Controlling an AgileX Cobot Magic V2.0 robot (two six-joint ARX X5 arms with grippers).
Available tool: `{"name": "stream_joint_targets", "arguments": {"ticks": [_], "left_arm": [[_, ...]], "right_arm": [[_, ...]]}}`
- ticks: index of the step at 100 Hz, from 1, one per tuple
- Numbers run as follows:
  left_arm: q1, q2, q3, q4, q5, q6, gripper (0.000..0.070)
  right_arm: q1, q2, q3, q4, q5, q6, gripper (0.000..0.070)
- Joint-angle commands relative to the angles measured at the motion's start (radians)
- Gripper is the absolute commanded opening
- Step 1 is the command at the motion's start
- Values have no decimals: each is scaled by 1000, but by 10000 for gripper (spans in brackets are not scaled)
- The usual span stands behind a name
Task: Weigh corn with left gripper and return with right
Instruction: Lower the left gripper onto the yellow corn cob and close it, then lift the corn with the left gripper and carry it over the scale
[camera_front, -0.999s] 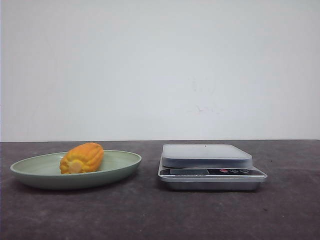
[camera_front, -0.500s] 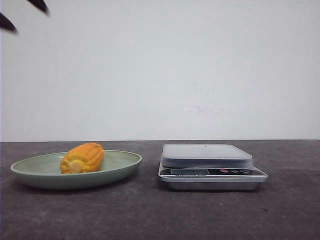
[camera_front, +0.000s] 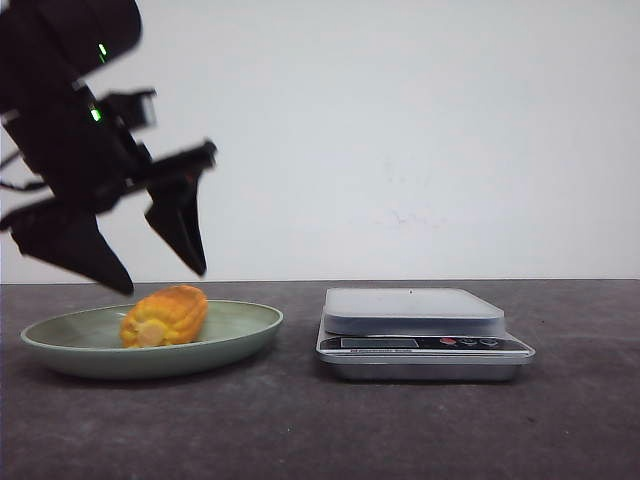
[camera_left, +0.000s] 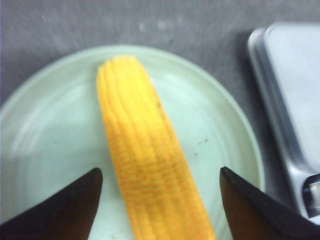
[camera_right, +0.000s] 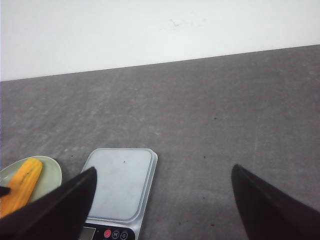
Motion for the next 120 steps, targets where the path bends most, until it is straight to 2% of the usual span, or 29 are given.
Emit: {"name": "stream_joint_targets", "arguments": {"ticks": [1, 20, 29, 34, 40, 41, 42, 44, 81, 102, 120], "left_arm": [[-11, 32, 16, 19, -3, -4, 449], [-12, 79, 16, 25, -11, -4, 442], [-12, 91, 16, 23, -14, -5, 410], [-13, 95, 16, 23, -14, -4, 305], [-17, 95, 16, 23, -14, -3, 107], [-18, 95, 16, 23, -14, -3, 91], [-18, 95, 16, 24, -14, -3, 45], [-18, 95, 16, 25, -14, -3, 0], [-50, -52, 60, -30, -10, 2, 10], [-147, -39, 284, -101, -12, 1, 10], [-229, 105, 525, -187, -47, -5, 10]], "right_arm": [[2, 6, 16, 6, -1, -12, 541], [2, 6, 16, 5, -1, -12, 540], [2, 6, 16, 5, -1, -12, 540], [2, 6, 16, 4, 0, -12, 540], [2, 6, 16, 3, 0, -12, 540], [2, 6, 16, 3, 0, -12, 540], [2, 6, 16, 3, 0, -12, 540], [2, 6, 16, 3, 1, -12, 540], [2, 6, 16, -2, 3, -18, 540], [2, 6, 16, -4, 2, -18, 540], [2, 6, 16, -3, 0, -18, 540]]}}
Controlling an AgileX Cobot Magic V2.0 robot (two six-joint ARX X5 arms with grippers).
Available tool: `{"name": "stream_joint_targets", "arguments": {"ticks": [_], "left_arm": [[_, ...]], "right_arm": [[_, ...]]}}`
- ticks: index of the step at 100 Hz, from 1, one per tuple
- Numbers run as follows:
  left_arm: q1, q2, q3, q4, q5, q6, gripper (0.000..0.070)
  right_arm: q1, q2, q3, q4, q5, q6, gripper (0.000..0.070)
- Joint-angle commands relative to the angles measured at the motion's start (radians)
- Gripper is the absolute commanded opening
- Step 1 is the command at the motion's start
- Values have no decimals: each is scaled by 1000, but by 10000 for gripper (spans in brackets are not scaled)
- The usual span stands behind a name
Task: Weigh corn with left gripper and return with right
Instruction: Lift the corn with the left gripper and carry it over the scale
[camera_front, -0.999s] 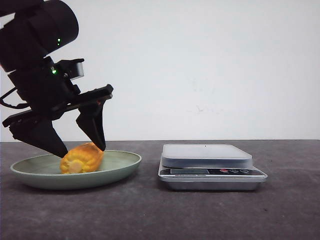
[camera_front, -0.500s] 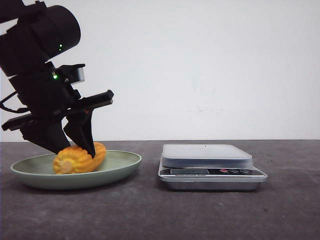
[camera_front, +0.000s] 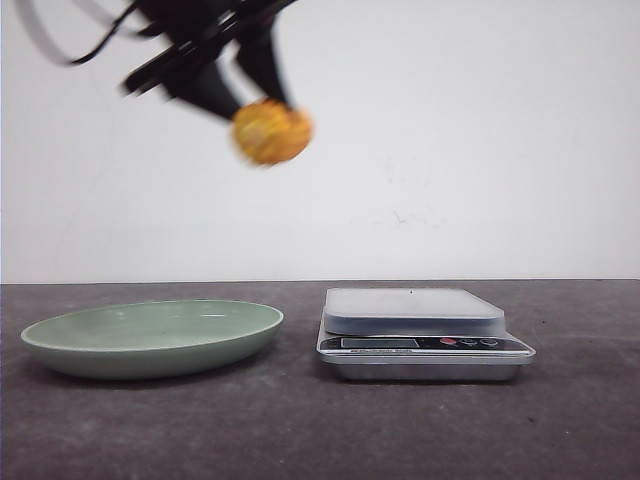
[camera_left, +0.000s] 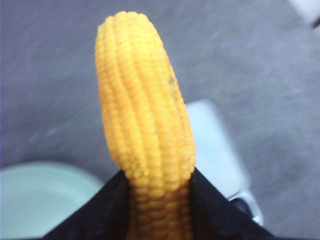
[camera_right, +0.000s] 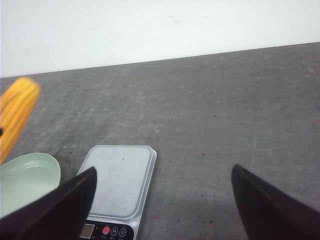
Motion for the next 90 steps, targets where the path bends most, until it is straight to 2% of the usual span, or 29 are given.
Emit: {"name": "stream_joint_targets", "arguments": {"ticks": [1, 18, 37, 90], "left_arm": [[-29, 74, 86, -21, -29, -2, 10], [-86, 229, 216, -21, -45, -84, 10], [-130, 369, 243, 5, -46, -134, 10], [-153, 499, 243, -34, -46, -158, 14]], "right_arm": [[2, 6, 16, 8, -1, -11, 540], [2, 6, 16, 10, 1, -11, 540], [2, 6, 16, 10, 1, -11, 540], [2, 6, 16, 3, 2, -11, 540]]}}
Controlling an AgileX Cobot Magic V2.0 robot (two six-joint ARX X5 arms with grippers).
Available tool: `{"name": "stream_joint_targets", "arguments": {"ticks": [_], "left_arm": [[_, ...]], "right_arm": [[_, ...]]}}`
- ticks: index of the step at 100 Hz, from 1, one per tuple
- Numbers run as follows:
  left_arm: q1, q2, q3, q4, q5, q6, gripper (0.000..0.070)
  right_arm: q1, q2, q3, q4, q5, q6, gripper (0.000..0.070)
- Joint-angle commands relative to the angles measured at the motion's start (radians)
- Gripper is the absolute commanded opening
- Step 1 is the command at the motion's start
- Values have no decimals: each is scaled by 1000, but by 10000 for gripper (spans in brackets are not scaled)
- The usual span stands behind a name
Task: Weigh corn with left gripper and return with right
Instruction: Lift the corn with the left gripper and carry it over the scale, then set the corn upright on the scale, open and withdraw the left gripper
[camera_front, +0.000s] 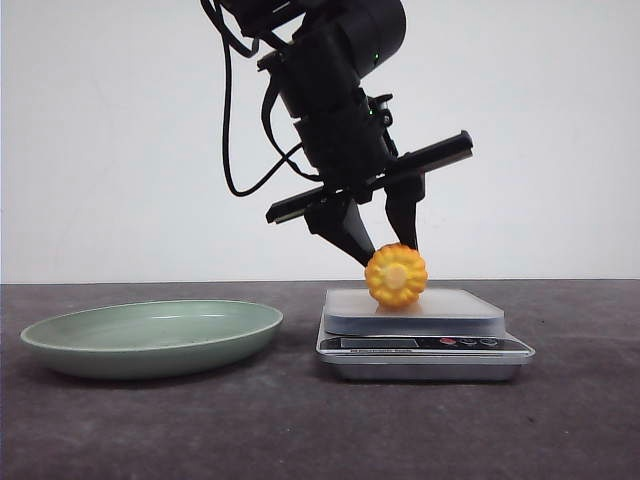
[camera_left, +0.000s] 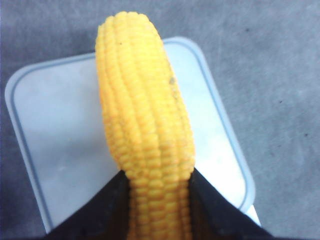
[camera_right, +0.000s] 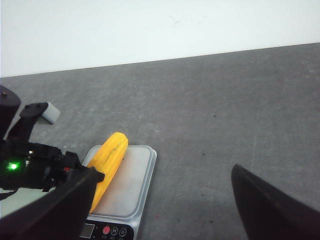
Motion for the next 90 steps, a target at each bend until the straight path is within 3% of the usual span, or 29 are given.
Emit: {"name": "stream_joint_targets", "arguments": {"ticks": [1, 8, 11, 23, 29, 64, 77, 90], "left_arm": [[-14, 33, 21, -10, -3, -4, 18], [-14, 40, 21, -23, -3, -4, 47], [-15, 42, 21, -26, -3, -3, 95], [-18, 42, 21, -17, -3, 2, 443], [-20, 42, 23, -6, -3, 4, 528], [-27, -80, 99, -23, -45, 111, 527], [-6, -213, 107, -50, -145, 203, 522], [41, -386, 107, -164, -243, 281, 522]], "right_arm": [[2, 6, 16, 5, 1, -11, 540], [2, 6, 16, 5, 1, -11, 541], [2, 6, 16, 5, 1, -11, 541], [2, 6, 16, 4, 2, -11, 541], [2, 6, 16, 4, 2, -11, 541], [2, 6, 16, -3, 5, -12, 541], [2, 6, 16, -3, 5, -12, 541], [11, 20, 16, -3, 0, -12, 541]]}}
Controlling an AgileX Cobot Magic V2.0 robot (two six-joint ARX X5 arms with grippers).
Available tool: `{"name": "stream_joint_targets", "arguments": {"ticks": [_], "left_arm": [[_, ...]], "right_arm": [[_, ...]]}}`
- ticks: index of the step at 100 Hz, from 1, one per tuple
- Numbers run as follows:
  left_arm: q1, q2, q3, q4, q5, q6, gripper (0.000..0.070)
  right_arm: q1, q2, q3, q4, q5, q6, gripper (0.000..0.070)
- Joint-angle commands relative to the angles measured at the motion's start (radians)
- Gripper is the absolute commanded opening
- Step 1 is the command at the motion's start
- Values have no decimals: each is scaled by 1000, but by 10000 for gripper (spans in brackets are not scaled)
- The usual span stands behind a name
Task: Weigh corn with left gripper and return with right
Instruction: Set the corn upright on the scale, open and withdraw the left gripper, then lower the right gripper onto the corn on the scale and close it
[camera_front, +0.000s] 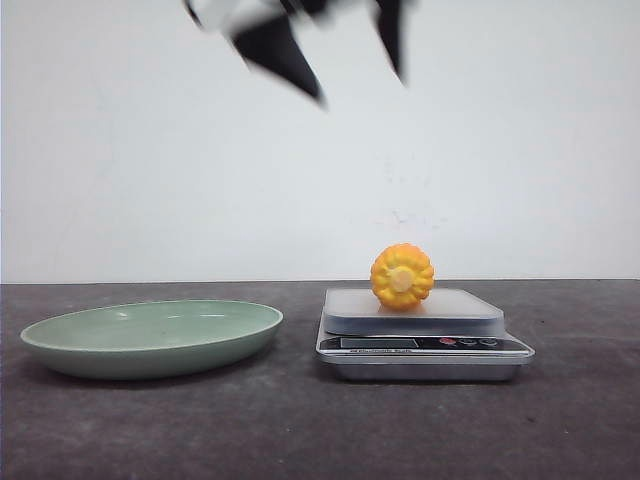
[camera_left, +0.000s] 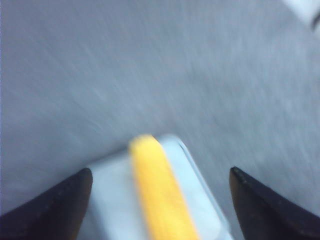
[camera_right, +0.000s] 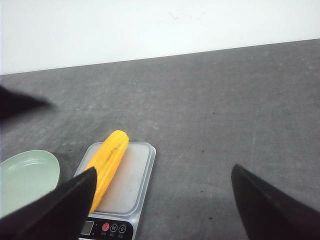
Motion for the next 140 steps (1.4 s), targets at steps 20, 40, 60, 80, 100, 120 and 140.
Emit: {"name": "stream_joint_targets", "arguments": {"ticks": [20, 40, 60, 80, 100, 120, 140], "left_arm": [[113, -331, 19, -197, -222, 126, 515], [213, -583, 19, -426, -391, 124, 515], [231, -816, 18, -672, -493, 40, 512], [232, -1027, 16, -920, -542, -91, 424], [260, -1191, -23, -925, -449, -100, 429], [289, -1275, -95, -925, -328, -115, 429], [301, -1307, -201, -925, -284, -127, 429]], "right_arm": [[60, 80, 16, 8, -13, -12, 541], [117, 155, 16, 69, -16, -11, 541], [185, 241, 16, 133, -23, -11, 542], [260, 370, 16, 214, -21, 2, 578], [346, 541, 20, 319, 14, 31, 589], [423, 749, 65, 359, 62, 52, 590], [478, 926, 161, 359, 106, 75, 591]]}}
